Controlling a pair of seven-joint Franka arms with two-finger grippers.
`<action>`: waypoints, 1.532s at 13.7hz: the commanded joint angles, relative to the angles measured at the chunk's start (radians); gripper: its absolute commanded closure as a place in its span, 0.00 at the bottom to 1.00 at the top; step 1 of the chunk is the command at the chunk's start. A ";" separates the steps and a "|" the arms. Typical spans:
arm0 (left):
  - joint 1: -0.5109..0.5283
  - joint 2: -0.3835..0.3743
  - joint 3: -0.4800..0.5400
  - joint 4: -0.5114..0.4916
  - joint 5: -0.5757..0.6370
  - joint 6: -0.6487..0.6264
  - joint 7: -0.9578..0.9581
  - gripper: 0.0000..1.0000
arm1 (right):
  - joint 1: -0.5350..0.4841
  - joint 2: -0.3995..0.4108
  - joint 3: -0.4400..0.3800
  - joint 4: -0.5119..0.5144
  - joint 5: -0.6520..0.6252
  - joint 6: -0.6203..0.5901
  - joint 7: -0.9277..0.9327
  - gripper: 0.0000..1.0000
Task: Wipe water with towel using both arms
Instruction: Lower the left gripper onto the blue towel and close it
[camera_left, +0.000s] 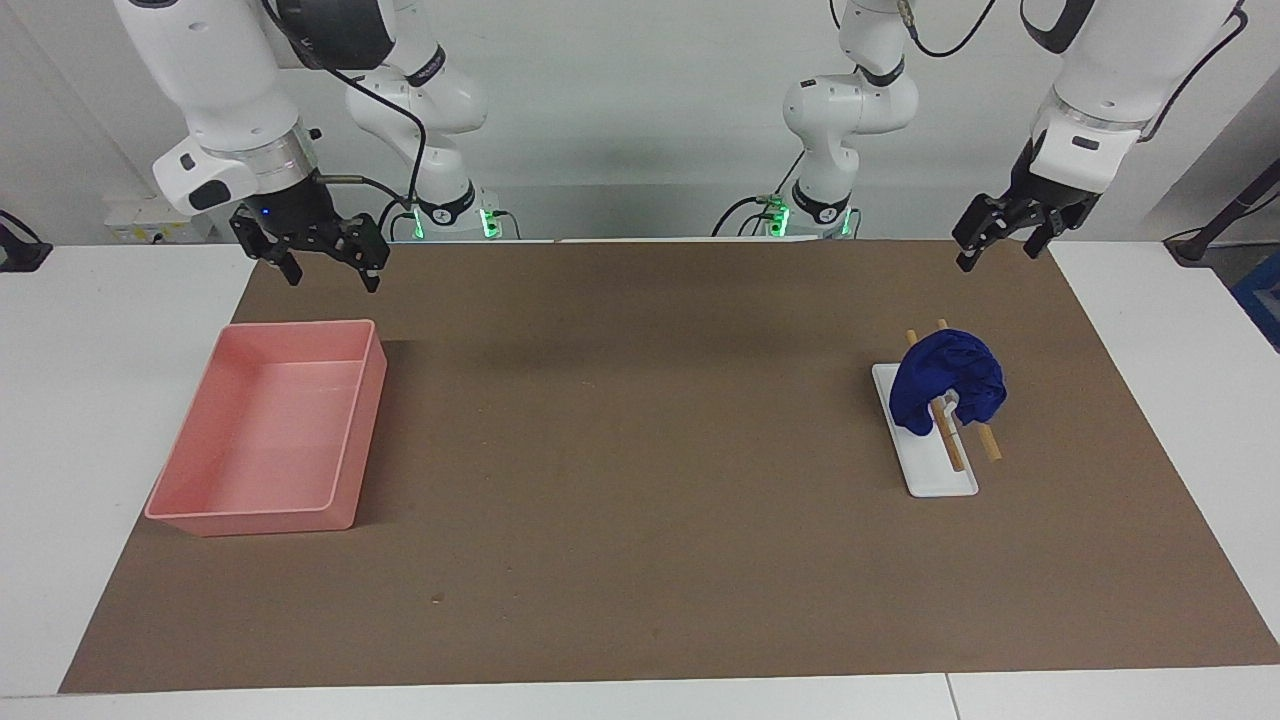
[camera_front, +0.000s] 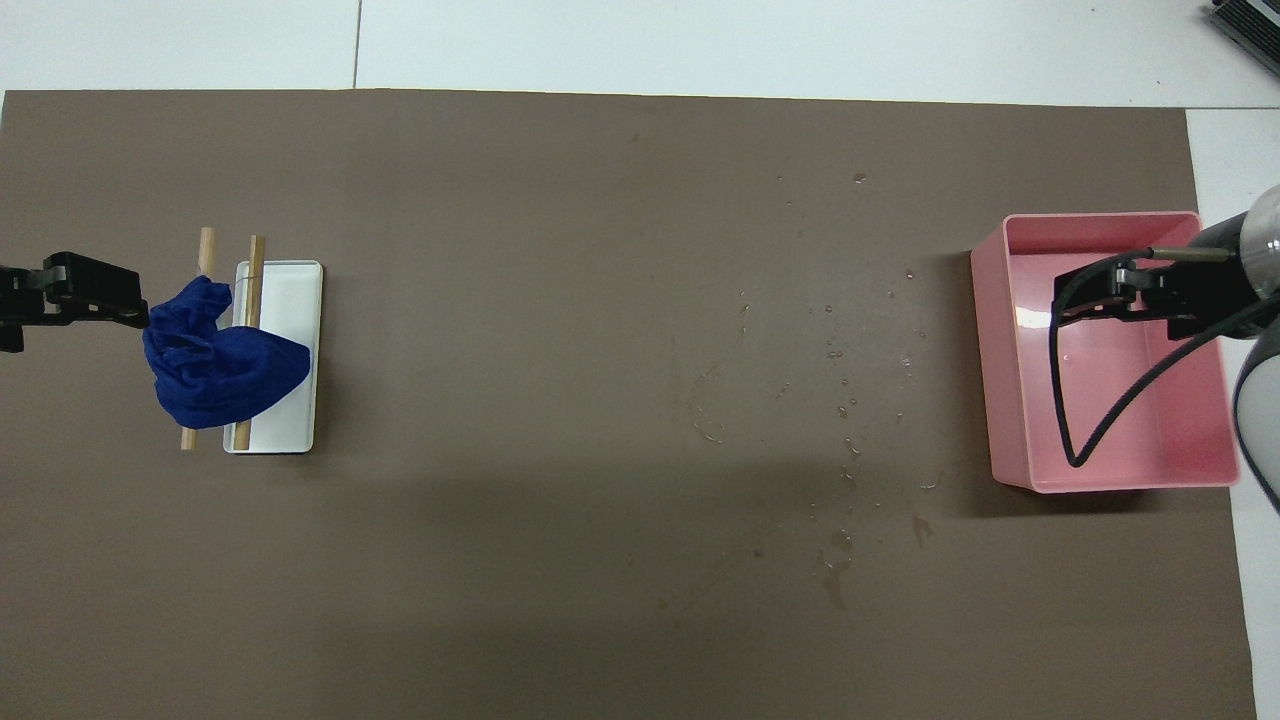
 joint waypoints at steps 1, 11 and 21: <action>-0.002 -0.018 0.001 -0.015 0.020 -0.007 0.003 0.00 | -0.010 -0.001 0.007 0.004 0.004 -0.018 -0.015 0.00; 0.073 -0.034 0.004 -0.251 0.018 0.336 -0.080 0.00 | -0.005 -0.002 0.008 0.003 0.011 -0.015 -0.015 0.00; 0.091 0.005 0.003 -0.451 0.018 0.574 -1.064 0.00 | -0.002 -0.010 0.008 -0.011 0.011 -0.014 -0.018 0.00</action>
